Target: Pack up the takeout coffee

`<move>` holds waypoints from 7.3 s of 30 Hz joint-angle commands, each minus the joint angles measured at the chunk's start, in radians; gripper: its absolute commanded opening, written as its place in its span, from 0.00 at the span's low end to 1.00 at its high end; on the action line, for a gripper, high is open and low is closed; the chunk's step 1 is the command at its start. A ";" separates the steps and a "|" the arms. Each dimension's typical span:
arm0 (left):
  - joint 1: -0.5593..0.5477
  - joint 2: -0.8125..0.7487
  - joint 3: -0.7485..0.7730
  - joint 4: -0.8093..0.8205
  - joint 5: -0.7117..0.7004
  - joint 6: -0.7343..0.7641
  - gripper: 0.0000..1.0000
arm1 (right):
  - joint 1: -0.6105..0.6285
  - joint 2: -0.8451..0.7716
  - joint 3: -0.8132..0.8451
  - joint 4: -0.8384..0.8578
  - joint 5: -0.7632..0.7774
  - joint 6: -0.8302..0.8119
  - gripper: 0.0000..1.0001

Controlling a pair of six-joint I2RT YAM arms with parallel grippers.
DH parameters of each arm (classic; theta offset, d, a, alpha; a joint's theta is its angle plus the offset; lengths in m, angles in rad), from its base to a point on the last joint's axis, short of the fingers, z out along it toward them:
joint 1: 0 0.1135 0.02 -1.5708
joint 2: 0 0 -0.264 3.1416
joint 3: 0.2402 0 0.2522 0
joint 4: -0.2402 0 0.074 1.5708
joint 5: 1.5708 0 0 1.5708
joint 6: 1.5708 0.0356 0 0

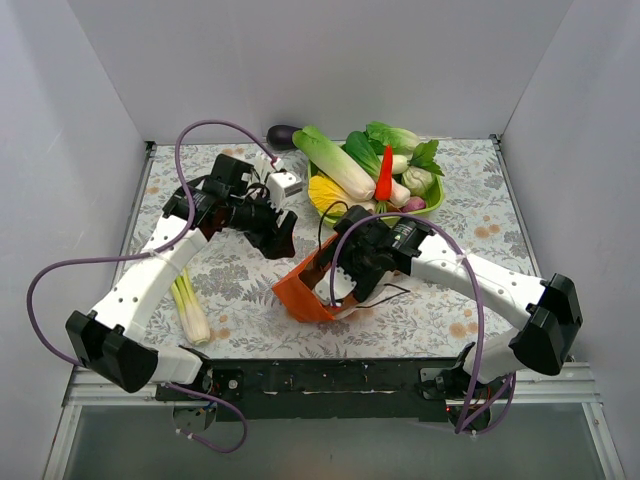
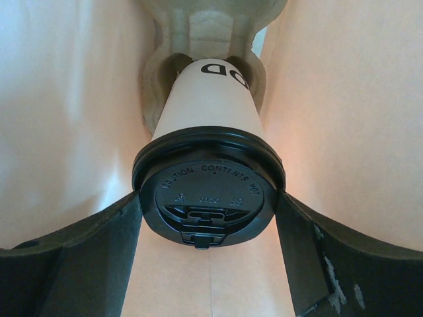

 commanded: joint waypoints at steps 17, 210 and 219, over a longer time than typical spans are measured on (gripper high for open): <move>0.172 -0.133 -0.019 -0.074 -0.086 0.322 0.66 | 0.004 0.192 0.237 -0.102 -0.027 0.303 0.01; 0.297 -0.216 -0.218 0.394 0.377 -0.205 0.66 | -0.135 0.326 0.344 -0.262 -0.227 0.466 0.01; 0.297 -0.166 -0.214 0.428 0.428 -0.222 0.66 | -0.135 0.318 0.323 -0.247 -0.221 0.477 0.01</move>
